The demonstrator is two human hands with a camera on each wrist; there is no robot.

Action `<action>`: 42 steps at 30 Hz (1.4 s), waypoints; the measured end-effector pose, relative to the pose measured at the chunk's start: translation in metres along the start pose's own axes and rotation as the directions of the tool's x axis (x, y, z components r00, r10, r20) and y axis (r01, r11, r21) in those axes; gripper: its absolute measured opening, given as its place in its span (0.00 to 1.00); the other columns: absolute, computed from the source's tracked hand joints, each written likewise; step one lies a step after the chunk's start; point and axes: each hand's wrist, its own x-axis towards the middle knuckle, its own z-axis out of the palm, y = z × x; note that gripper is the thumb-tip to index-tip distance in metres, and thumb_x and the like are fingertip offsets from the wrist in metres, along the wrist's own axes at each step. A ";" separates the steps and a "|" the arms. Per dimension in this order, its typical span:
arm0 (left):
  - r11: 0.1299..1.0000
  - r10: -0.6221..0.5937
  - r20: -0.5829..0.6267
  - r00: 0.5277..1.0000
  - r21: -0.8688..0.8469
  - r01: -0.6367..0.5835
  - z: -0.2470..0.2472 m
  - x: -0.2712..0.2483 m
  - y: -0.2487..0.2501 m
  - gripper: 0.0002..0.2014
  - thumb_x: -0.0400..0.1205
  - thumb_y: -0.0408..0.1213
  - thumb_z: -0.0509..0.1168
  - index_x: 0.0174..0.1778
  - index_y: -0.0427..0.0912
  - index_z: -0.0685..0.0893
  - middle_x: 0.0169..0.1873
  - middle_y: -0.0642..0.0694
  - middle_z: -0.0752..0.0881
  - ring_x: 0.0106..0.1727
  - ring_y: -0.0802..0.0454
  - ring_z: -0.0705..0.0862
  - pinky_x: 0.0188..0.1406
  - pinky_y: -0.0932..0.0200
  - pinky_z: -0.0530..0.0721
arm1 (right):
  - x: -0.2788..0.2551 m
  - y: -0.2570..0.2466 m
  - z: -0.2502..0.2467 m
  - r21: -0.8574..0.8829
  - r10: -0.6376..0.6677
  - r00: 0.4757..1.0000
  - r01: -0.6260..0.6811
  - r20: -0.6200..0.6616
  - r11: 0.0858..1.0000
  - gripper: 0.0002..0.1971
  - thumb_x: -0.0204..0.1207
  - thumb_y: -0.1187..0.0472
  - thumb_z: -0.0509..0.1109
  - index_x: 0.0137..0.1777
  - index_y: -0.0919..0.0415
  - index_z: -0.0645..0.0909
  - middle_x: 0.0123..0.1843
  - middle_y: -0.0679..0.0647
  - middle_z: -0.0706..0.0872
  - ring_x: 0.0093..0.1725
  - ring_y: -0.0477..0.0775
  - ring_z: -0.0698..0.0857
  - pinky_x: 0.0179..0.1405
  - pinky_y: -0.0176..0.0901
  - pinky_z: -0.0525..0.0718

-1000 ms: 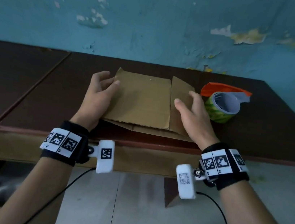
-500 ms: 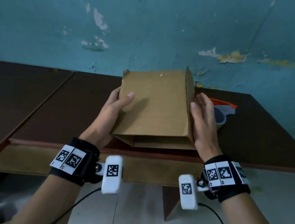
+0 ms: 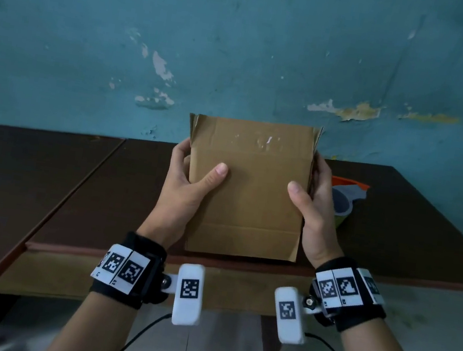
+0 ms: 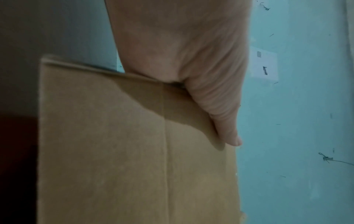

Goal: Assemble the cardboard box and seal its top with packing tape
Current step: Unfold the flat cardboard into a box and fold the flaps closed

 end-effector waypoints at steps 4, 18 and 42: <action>1.000 0.014 0.009 1.000 0.007 -0.014 0.004 0.004 -0.004 0.39 0.75 0.41 0.77 0.81 0.45 0.68 0.69 0.42 0.85 0.62 0.49 0.91 0.54 0.51 0.92 | 0.005 0.002 0.004 0.089 -0.002 0.999 0.007 -0.051 0.996 0.38 0.78 0.54 0.69 0.87 0.60 0.60 0.77 0.56 0.80 0.77 0.57 0.80 0.79 0.65 0.75; 0.989 0.112 -0.087 0.990 -0.091 -0.119 0.011 0.007 0.010 0.34 0.83 0.68 0.54 0.80 0.51 0.77 0.73 0.35 0.83 0.72 0.36 0.84 0.72 0.31 0.82 | 0.010 -0.010 0.007 0.195 -0.030 0.991 0.056 -0.133 0.979 0.44 0.77 0.40 0.72 0.86 0.62 0.62 0.80 0.70 0.75 0.79 0.71 0.75 0.79 0.78 0.68; 0.993 0.043 0.041 0.998 0.111 -0.047 0.011 0.015 0.046 0.19 0.73 0.42 0.56 0.54 0.49 0.88 0.55 0.43 0.87 0.50 0.50 0.82 0.45 0.53 0.78 | 0.014 -0.008 0.012 0.063 -0.179 0.958 0.198 -0.225 0.978 0.27 0.84 0.47 0.58 0.80 0.56 0.71 0.79 0.62 0.77 0.80 0.64 0.75 0.80 0.75 0.66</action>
